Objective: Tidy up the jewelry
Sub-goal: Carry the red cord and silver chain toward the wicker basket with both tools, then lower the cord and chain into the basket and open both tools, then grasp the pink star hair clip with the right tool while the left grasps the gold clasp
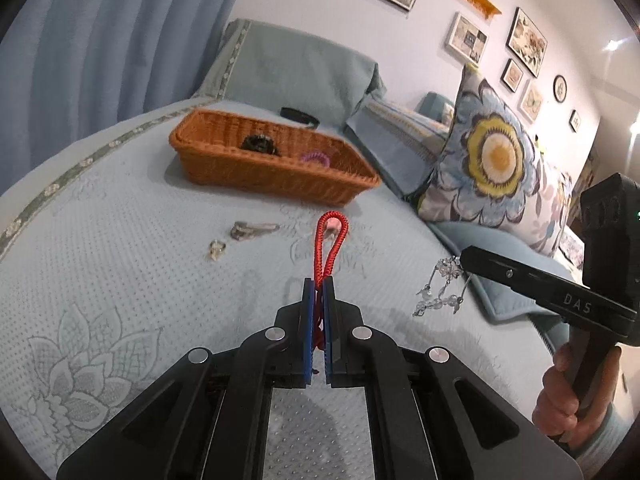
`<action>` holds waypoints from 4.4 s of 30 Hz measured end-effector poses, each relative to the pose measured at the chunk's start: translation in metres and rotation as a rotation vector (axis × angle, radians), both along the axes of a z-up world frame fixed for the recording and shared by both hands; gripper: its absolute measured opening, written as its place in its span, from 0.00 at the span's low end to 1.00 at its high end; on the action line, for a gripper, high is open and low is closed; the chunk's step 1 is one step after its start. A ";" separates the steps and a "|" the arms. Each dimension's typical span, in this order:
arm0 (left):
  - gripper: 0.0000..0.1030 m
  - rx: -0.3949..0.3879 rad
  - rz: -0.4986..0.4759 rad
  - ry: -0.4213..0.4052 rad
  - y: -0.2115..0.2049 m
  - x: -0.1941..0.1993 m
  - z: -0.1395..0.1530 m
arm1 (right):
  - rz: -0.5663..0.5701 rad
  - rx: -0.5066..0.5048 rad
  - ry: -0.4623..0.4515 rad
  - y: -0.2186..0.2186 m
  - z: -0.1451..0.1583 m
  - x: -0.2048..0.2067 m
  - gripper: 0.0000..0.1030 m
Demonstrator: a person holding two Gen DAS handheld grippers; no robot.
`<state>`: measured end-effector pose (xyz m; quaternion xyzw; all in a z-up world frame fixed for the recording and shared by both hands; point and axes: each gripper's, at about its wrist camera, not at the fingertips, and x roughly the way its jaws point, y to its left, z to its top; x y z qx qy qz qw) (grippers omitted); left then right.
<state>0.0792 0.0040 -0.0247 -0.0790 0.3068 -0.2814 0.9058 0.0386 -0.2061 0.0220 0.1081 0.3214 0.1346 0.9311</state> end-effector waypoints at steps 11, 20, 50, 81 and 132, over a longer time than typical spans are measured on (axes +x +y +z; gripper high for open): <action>0.01 0.053 0.038 -0.091 -0.010 0.043 0.062 | -0.007 -0.034 -0.127 -0.013 0.062 0.053 0.07; 0.01 0.108 0.114 -0.149 -0.022 0.139 0.093 | -0.040 -0.110 -0.164 -0.006 0.085 0.140 0.07; 0.47 0.101 0.050 -0.053 -0.029 0.180 0.061 | -0.076 -0.044 0.040 -0.026 0.019 0.220 0.56; 0.43 0.009 0.107 0.156 0.032 0.110 -0.018 | 0.002 0.259 0.297 -0.008 -0.053 0.149 0.32; 0.08 0.220 -0.086 0.053 -0.004 0.095 -0.016 | 0.063 0.051 0.142 0.022 -0.064 0.089 0.20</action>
